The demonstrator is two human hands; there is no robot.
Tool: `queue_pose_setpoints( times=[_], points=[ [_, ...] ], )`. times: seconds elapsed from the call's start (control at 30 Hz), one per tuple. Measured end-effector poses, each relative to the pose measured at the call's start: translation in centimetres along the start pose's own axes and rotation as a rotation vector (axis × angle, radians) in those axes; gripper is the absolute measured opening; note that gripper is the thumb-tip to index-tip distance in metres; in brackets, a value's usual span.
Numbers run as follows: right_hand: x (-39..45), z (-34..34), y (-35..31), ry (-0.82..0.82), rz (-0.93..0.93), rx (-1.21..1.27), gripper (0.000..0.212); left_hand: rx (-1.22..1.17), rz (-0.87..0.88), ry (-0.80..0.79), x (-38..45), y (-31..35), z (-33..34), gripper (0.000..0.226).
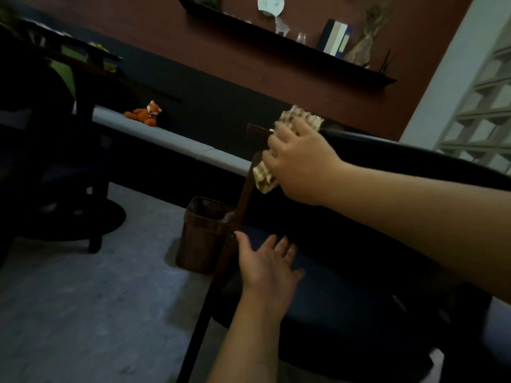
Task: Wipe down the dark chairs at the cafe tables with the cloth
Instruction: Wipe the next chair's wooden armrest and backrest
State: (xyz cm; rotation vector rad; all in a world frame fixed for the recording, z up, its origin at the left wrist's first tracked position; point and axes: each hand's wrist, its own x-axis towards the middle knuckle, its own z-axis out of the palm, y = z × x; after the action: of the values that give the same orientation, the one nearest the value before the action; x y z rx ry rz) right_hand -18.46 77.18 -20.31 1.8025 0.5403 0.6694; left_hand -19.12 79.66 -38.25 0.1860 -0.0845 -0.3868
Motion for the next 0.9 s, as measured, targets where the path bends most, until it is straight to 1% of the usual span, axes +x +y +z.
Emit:
queue_pose_setpoints(
  times=[0.07,0.1,0.13,0.17,0.23,0.27,0.33,0.37,0.4,0.43,0.5,0.6,0.67,0.73,0.77,0.8,0.9],
  points=[
    [-0.7,1.2,-1.5,-0.051,-0.04,-0.028,0.07,0.004,-0.018,-0.018,0.1,0.3,-0.5,0.102],
    [-1.0,1.7,-2.1,-0.068,-0.055,-0.048,0.076,-0.015,-0.024,-0.028,0.2,0.4,-0.9,0.102],
    [-1.1,1.8,-2.5,-0.071,-0.053,-0.057,0.075,-0.037,-0.027,-0.043,0.4,0.3,-1.3,0.103],
    [-1.0,1.8,-2.6,-0.05,-0.035,-0.036,0.067,-0.051,-0.025,-0.059,0.6,0.2,-1.6,0.102],
    [0.0,1.4,-1.9,0.02,0.07,0.031,0.049,-0.045,-0.014,-0.086,1.1,-0.2,-2.2,0.102],
    [0.6,1.3,-1.3,0.048,0.144,0.067,0.048,-0.049,-0.011,-0.095,1.3,-0.5,-2.5,0.101],
    [1.5,1.2,-0.6,0.043,0.275,0.101,0.058,-0.081,-0.023,-0.106,2.0,-0.9,-3.0,0.102],
    [1.9,1.3,-0.6,0.037,0.318,0.087,0.058,-0.1,-0.038,-0.115,2.3,-1.0,-3.2,0.102],
    [2.2,1.4,-0.8,0.025,0.334,0.043,0.054,-0.116,-0.054,-0.126,2.6,-1.1,-3.2,0.103],
    [2.5,1.5,-1.2,0.014,0.317,-0.014,0.049,-0.123,-0.068,-0.136,2.8,-1.3,-3.1,0.103],
    [3.0,2.1,-2.4,0.017,0.217,-0.077,0.042,-0.106,-0.073,-0.138,3.1,-1.7,-2.9,0.103],
    [2.3,3.7,-5.3,0.006,0.01,-0.023,0.039,-0.129,-0.074,-0.102,3.3,-2.1,-2.8,0.1],
    [0.8,4.8,-7.8,-0.057,-0.122,-0.02,0.039,-0.157,-0.07,-0.12,3.1,-2.1,-3.0,0.098],
    [-0.6,5.2,-8.9,-0.133,-0.198,-0.059,0.039,-0.183,-0.071,-0.142,3.1,-1.9,-3.0,0.099],
    [-1.0,5.0,-8.6,-0.12,-0.178,-0.042,0.039,-0.189,-0.075,-0.136,3.1,-1.8,-3.1,0.101],
    [-1.2,4.7,-7.6,-0.054,-0.116,-0.021,0.037,-0.188,-0.076,-0.125,3.1,-1.8,-3.1,0.104],
    [-1.0,3.2,-3.1,0.275,0.215,0.044,0.035,-0.162,-0.078,-0.097,3.3,-1.6,-2.9,0.109]
  ],
)
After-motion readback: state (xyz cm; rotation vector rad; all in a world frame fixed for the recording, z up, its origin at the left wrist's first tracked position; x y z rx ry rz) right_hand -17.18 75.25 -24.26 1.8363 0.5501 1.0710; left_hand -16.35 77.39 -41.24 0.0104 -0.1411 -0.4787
